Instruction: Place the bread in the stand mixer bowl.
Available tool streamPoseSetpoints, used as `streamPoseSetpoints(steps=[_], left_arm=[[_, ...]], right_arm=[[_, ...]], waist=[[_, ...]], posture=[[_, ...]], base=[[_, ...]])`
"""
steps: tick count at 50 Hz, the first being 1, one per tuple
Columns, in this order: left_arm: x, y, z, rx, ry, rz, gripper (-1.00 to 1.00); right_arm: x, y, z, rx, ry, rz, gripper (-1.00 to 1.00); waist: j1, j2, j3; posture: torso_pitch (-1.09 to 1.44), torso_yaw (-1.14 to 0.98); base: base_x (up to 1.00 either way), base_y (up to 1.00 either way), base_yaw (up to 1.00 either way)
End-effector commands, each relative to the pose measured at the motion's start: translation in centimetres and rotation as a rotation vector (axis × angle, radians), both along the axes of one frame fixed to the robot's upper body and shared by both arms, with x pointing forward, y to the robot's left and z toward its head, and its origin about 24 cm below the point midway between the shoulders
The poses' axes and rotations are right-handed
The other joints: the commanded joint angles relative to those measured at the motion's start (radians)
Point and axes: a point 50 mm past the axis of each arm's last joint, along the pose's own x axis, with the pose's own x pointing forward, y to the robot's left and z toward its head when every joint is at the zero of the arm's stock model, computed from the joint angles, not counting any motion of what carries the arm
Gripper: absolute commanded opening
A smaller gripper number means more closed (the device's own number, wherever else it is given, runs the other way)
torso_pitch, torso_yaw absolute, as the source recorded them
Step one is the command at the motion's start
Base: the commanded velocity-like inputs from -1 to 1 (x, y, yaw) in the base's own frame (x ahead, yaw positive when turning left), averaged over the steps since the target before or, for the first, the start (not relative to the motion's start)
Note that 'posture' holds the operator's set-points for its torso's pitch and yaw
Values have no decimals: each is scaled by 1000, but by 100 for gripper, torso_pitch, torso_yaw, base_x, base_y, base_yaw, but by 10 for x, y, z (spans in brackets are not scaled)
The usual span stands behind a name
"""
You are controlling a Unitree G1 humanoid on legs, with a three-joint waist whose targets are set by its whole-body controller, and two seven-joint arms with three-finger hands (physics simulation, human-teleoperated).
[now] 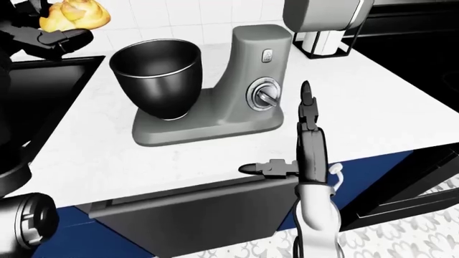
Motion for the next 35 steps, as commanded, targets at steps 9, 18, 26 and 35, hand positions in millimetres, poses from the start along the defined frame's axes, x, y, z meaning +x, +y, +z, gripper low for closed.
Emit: streamPoseSetpoints(steps=[9, 18, 26, 35], left_arm=[[-2, -16, 21, 4, -99, -26, -100], [2, -25, 18, 14, -107, -43, -100], [9, -31, 14, 12, -103, -54, -100], [15, -41, 11, 8, -108, -67, -100]], right_arm=[[-4, 1, 14, -11, -86, 6, 100], [-6, 0, 16, -11, -89, 3, 100], [-8, 0, 17, -9, -94, 1, 100], [-7, 0, 17, -9, -93, 3, 100]], waist=[[0, 0, -24], [1, -2, -24], [1, -3, -25], [1, -6, -25]], posture=[[0, 0], [0, 0], [0, 0], [0, 0]], base=[[0, 0, 0], [0, 0, 0], [0, 0, 0], [0, 0, 0]])
